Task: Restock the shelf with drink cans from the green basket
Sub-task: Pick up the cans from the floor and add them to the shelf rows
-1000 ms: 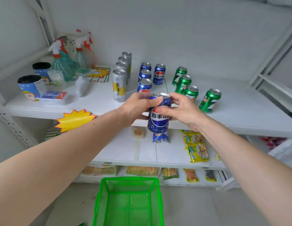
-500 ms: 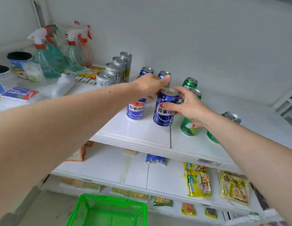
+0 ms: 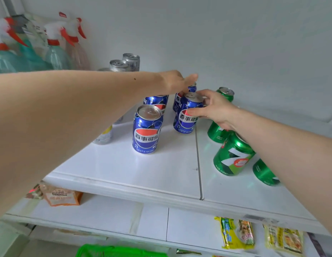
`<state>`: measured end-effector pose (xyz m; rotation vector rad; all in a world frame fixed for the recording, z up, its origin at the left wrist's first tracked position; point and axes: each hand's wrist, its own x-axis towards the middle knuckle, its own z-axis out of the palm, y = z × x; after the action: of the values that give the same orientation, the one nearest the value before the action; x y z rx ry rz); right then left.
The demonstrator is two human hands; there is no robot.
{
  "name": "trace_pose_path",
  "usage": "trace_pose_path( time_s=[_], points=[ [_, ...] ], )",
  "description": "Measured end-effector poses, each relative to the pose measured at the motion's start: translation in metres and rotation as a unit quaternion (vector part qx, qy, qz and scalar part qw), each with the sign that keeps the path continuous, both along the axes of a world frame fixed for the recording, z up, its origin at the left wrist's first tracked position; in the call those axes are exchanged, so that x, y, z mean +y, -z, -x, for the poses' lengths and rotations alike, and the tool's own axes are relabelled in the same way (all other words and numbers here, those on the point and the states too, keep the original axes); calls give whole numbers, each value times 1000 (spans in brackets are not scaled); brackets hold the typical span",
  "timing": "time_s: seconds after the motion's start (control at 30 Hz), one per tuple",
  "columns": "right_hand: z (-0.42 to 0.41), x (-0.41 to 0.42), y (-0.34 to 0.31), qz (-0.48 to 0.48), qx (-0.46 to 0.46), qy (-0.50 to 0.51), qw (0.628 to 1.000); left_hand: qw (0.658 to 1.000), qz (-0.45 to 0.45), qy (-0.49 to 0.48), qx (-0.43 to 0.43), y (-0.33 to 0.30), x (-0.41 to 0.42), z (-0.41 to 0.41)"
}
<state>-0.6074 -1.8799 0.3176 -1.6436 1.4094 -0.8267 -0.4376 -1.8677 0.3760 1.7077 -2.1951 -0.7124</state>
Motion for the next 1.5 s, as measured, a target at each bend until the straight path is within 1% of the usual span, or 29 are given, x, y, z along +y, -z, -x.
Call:
trace_pose_path(
  time_s=[0.17, 0.4, 0.5, 0.67, 0.83, 0.97, 1.07, 1.27, 1.37, 1.5],
  points=[
    [-8, -18, 0, 4, 11, 1, 1000, 999, 28, 5, -36, 3, -18, -4],
    [-19, -22, -6, -11, 28, -5, 1000, 998, 32, 4, -60, 6, -29, -12],
    [-21, -21, -7, -12, 49, -10, 999, 999, 27, 2, -47, 5, -30, -13],
    [-22, -9, -13, -7, 85, -11, 996, 999, 45, -1, -29, 2, -23, -18],
    [-28, -2, -15, -10, 111, 11, 994, 997, 72, -26, -2, -7, -1, -30],
    [-34, 0, -16, -13, 141, 36, 989, 996, 75, -35, -12, -10, 19, -38],
    [-36, 9, -18, 4, 174, 90, 981, 996, 83, -37, -21, -10, 31, -44],
    [-38, 33, -28, 46, 207, 159, 964, 993, 102, -55, 6, -12, 54, -56],
    [-47, 51, -36, 100, 188, 181, 960, 990, 117, -70, 32, -15, 71, -63],
    [-78, 90, -44, 207, 124, 183, 953, 982, 140, -101, 71, -12, 100, -84]
  ],
)
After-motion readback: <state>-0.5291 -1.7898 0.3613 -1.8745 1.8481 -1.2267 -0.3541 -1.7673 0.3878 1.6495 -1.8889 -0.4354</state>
